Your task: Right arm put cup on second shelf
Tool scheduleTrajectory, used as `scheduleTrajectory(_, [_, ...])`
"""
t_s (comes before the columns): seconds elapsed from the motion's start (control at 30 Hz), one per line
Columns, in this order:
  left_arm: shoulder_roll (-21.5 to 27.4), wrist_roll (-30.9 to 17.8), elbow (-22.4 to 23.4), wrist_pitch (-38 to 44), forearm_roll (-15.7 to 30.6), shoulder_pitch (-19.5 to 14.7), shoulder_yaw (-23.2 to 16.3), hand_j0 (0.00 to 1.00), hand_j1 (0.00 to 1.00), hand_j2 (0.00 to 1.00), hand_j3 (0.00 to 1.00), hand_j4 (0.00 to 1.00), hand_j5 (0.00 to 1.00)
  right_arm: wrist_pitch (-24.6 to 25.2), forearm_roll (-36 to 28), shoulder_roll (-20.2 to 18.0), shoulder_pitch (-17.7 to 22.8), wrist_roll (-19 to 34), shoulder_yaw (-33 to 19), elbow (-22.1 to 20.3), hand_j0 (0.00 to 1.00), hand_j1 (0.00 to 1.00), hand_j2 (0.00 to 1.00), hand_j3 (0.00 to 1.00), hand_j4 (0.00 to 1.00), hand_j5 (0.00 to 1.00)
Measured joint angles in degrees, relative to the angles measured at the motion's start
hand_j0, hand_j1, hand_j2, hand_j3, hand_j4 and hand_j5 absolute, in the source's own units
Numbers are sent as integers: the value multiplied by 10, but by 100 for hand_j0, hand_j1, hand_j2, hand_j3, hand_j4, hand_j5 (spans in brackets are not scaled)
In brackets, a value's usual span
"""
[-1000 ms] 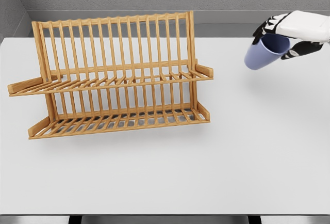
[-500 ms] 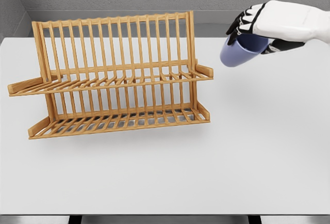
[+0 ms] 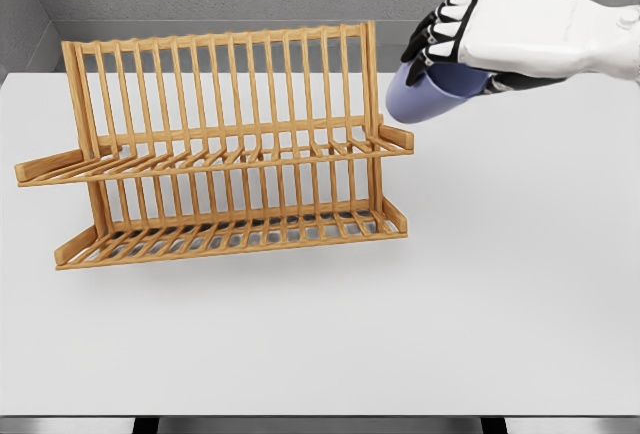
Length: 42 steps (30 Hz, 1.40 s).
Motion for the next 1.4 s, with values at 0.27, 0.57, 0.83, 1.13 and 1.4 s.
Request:
scheduleTrajectory(0.27, [0,0,0,0,0,0,0,100,100,100,100,100,100,0,-1,28,-7,0,8,-10,61,61,61,61,61,61])
scheduleTrajectory(0.57, [0,0,0,0,0,0,0,100,100,100,100,100,100,1,5,43,-8,-2,50,-9,62,62,62,62,62,62])
scheduleTrajectory(0.83, [0,0,0,0,0,0,0,100,100,100,100,100,100,2,9,49,-8,-1,65,-9,100,100,100,100,100,100])
scheduleTrajectory(1.13, [0,0,0,0,0,0,0,100,100,100,100,100,100,0,7,32,29,0,-28,4,100,100,100,100,100,100])
scheduleTrajectory(1.4, [0,0,0,0,0,0,0,100,100,100,100,100,100,-1,24,56,250,0,-163,138,100,100,100,100,100,100])
